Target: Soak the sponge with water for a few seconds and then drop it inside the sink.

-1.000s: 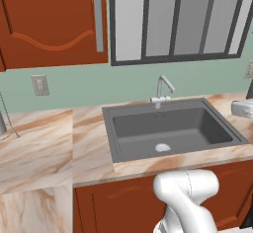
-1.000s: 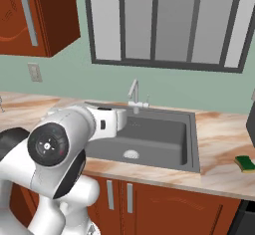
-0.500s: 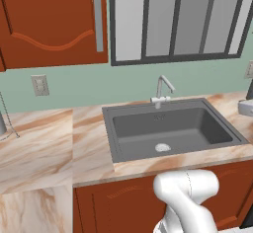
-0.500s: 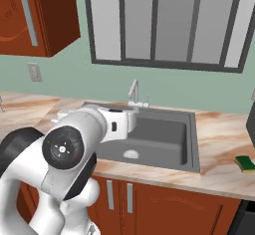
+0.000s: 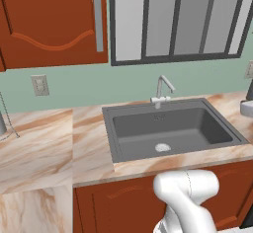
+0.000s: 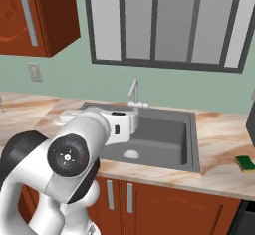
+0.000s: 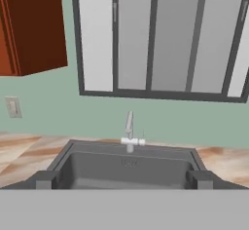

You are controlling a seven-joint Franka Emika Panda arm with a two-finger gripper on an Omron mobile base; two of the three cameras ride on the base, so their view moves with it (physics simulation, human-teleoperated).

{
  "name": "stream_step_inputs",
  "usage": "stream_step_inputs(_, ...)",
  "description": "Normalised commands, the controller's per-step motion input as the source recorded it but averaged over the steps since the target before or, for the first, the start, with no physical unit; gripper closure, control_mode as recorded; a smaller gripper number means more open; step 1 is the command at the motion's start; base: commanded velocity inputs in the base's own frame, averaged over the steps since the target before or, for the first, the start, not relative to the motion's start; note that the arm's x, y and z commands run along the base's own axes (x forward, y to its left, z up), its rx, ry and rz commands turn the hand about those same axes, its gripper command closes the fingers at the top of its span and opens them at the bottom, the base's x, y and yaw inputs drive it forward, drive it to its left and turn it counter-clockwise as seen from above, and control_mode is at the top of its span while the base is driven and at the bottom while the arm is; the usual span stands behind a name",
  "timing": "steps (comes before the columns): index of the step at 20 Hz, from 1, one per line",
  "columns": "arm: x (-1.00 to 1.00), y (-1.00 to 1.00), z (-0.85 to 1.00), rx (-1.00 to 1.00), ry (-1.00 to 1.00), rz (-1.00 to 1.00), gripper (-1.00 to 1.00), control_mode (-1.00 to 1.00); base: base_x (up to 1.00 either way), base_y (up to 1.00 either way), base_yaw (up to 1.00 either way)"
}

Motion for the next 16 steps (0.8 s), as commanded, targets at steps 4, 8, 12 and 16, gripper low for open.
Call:
stream_step_inputs(4,0.05,0.0,-0.33,0.0,-0.08,0.01,-1.0,-1.0,0.0,0.0,0.0)
stream_step_inputs(8,0.04,0.0,-0.4,0.0,-0.01,0.01,-1.0,-1.0,0.0,0.0,0.0)
stream_step_inputs(12,0.01,0.0,-0.28,0.0,0.0,0.01,-1.0,-1.0,0.0,0.0,0.0)
stream_step_inputs(16,0.02,0.0,-0.19,0.0,0.02,0.02,-1.0,-1.0,0.0,0.0,0.0)
